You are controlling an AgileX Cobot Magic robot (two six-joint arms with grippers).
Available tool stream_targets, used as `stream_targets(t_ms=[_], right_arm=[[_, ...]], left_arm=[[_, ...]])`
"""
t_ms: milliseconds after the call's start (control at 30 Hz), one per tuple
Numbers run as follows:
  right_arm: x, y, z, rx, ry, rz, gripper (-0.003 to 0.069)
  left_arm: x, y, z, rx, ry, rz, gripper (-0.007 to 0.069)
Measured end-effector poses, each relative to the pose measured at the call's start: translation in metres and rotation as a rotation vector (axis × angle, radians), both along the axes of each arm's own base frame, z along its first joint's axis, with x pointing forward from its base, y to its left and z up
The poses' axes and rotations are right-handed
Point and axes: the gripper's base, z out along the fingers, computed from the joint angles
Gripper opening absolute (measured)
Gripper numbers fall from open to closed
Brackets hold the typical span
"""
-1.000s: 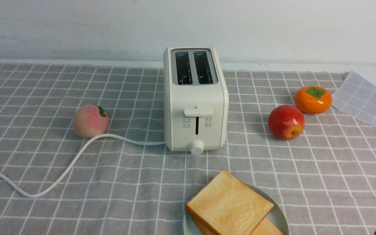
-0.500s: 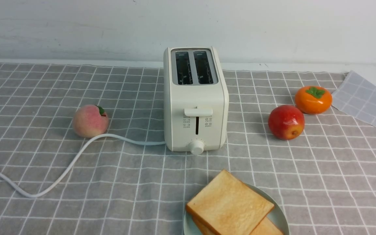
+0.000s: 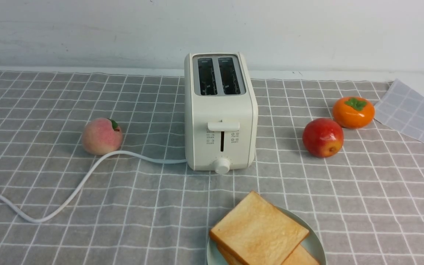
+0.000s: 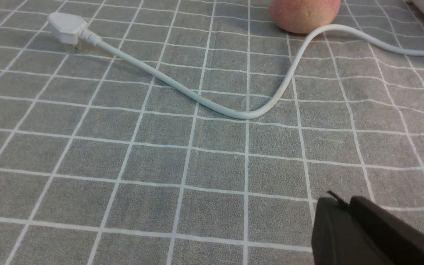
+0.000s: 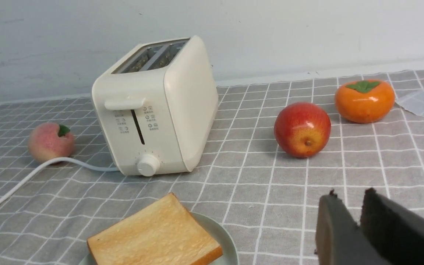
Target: Take toasted bread from bread machine on grey coffee table place on plate.
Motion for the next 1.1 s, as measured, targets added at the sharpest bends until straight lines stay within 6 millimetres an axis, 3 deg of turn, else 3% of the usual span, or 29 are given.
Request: stream_targets(t_ms=[333,533,733,900,1100], right_arm=[[0.001,-0.001,-0.001,-0.03,0.007,-0.02,0.0127],[0.002,-0.011,-0.007,-0.157,0.051,-0.152,0.0135],[0.006,-0.025,-0.03,-0.191,0.154,-0.324,0.0141],[0.008,-0.031,-0.066,-0.223,0.269,-0.374,0.0148],[0.01,-0.03,-0.066,-0.225,0.228,-0.356,0.0154]], left_arm=[[0.0,0.0,0.0,0.001,0.0,0.0,0.0039],[0.0,0.0,0.0,0.001,0.0,0.0,0.0043],[0.0,0.0,0.0,0.002,0.0,0.0,0.0049],[0.0,0.0,0.0,0.002,0.0,0.0,0.0049],[0.0,0.0,0.0,0.002,0.0,0.0,0.0054]])
